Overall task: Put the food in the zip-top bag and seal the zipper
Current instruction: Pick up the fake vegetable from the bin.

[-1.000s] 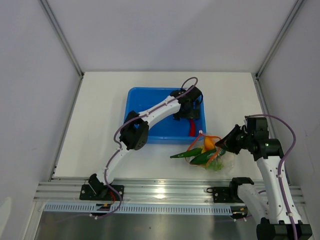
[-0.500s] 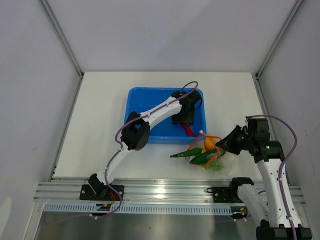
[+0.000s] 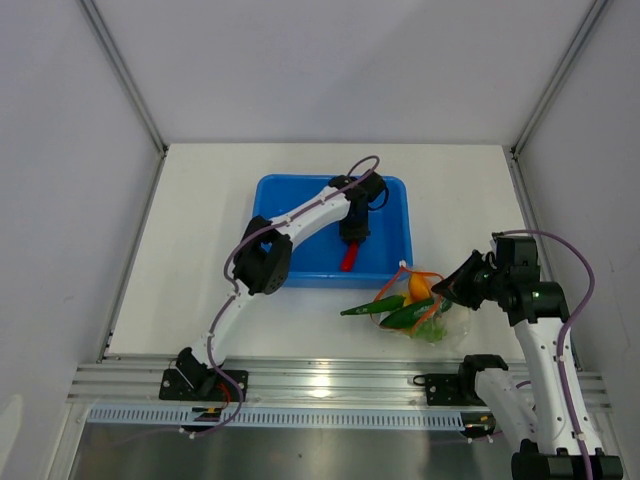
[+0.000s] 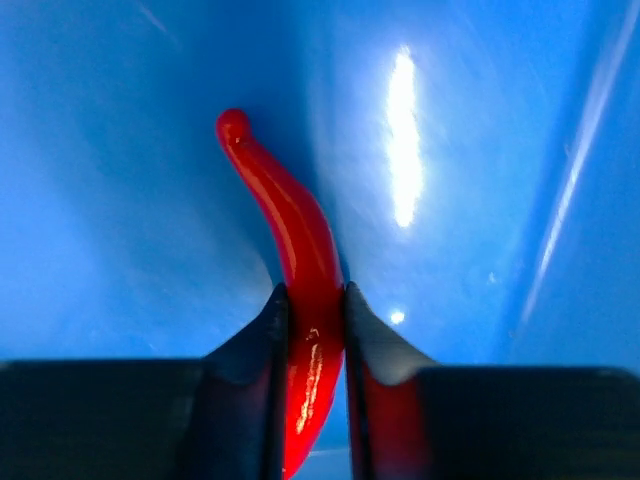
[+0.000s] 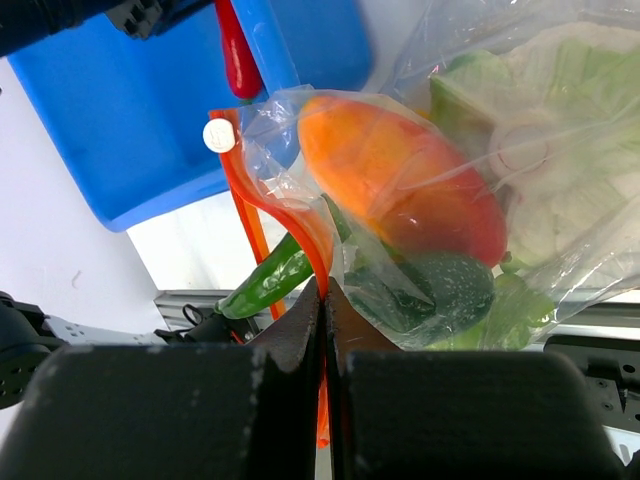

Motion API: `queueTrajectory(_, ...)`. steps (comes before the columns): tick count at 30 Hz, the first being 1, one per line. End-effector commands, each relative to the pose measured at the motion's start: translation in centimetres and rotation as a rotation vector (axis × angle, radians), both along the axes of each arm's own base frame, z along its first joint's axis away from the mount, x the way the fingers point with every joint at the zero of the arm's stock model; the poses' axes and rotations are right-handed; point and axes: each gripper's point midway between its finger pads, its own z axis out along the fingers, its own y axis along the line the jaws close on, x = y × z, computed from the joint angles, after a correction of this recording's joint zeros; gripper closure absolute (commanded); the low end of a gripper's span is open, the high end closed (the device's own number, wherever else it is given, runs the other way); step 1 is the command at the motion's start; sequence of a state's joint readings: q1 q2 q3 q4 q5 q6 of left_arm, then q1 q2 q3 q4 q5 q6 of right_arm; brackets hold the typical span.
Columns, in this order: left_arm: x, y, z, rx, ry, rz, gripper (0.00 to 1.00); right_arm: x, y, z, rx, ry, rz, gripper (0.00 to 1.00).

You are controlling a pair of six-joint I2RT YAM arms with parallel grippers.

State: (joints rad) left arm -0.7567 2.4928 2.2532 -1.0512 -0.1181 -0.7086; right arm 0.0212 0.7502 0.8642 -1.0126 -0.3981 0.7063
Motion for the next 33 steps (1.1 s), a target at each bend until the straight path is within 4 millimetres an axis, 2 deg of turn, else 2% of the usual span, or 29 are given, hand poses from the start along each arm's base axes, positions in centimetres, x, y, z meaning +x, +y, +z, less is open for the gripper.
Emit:
queueTrajectory(1,1.7,0.9,1.5,-0.037,-0.036,0.025,0.83,0.4,-0.3,-0.1,-0.017,-0.010,-0.004,1.00)
queueTrajectory(6,3.2,2.1,2.2,-0.042,-0.065,0.052,1.00,0.8,-0.2,-0.2,-0.007,-0.005,-0.002,1.00)
queueTrajectory(12,3.6,3.1,3.5,-0.058,-0.089,0.039,0.99,1.4,-0.1,-0.1,-0.001,-0.009,-0.004,1.00)
queueTrajectory(13,3.6,3.1,4.1,-0.064,-0.102,0.023,0.99,1.5,-0.1,0.0,-0.001,-0.011,-0.002,1.00)
queueTrajectory(14,3.7,3.0,5.7,-0.091,-0.126,0.018,0.99,1.6,-0.1,0.1,-0.001,-0.015,-0.006,1.00)
queueTrajectory(16,3.2,3.5,6.4,-0.090,-0.129,0.001,0.99,1.7,-0.1,0.0,-0.003,-0.012,-0.005,1.00)
queueTrajectory(17,3.0,3.3,8.2,-0.124,-0.151,-0.016,0.99,1.9,-0.1,0.1,-0.002,-0.019,-0.006,1.00)
queueTrajectory(18,2.6,3.4,8.6,-0.128,-0.149,-0.028,0.99,2.0,-0.1,0.2,-0.002,-0.023,-0.005,1.00)
queueTrajectory(20,1.5,3.4,9.3,-0.156,-0.133,-0.071,1.00,2.4,-0.1,0.4,-0.004,-0.031,-0.003,1.00)
queueTrajectory(21,1.1,3.4,11.1,-0.183,-0.157,-0.090,0.99,2.4,-0.2,0.5,-0.010,-0.034,-0.001,1.00)
queueTrajectory(22,0.5,3.5,11.2,-0.195,-0.145,-0.112,0.99,2.6,-0.2,0.6,-0.013,-0.036,-0.001,1.00)
queueTrajectory(23,-0.5,2.5,11.8,-0.263,-0.128,-0.166,0.99,2.7,-0.3,0.7,-0.016,-0.041,-0.002,1.00)
queueTrajectory(24,-1.3,2.3,13.6,-0.306,-0.156,-0.240,0.99,2.8,-0.4,0.7,-0.019,-0.044,-0.004,1.00)
queueTrajectory(25,-2.3,1.7,14.4,-0.356,-0.152,-0.313,0.99,2.9,-0.3,0.7,-0.019,-0.046,-0.001,1.00)
queueTrajectory(26,-4.0,1.4,13.9,-0.398,-0.114,-0.385,0.99,3.0,-0.3,0.6,-0.019,-0.046,-0.001,1.00)
queueTrajectory(27,-5.2,0.6,16.4,-0.478,-0.151,-0.468,1.00,3.0,-0.3,0.6,-0.016,-0.046,0.002,1.00)
queueTrajectory(28,-6.0,0.3,17.1,-0.503,-0.159,-0.507,0.99,3.1,-0.2,0.6,-0.014,-0.051,0.003,1.00)
queueTrajectory(29,-7.3,0.6,16.3,-0.508,-0.128,-0.531,0.99,3.2,-0.2,0.7,-0.015,-0.059,0.006,1.00)
queueTrajectory(31,-9.5,0.7,17.7,-0.544,-0.130,-0.595,0.99,3.3,-0.3,0.7,-0.019,-0.068,0.009,1.00)
queueTrajectory(33,-12.0,0.8,17.5,-0.596,-0.079,-0.650,0.99,3.3,-0.3,0.6,-0.024,-0.068,0.011,1.00)
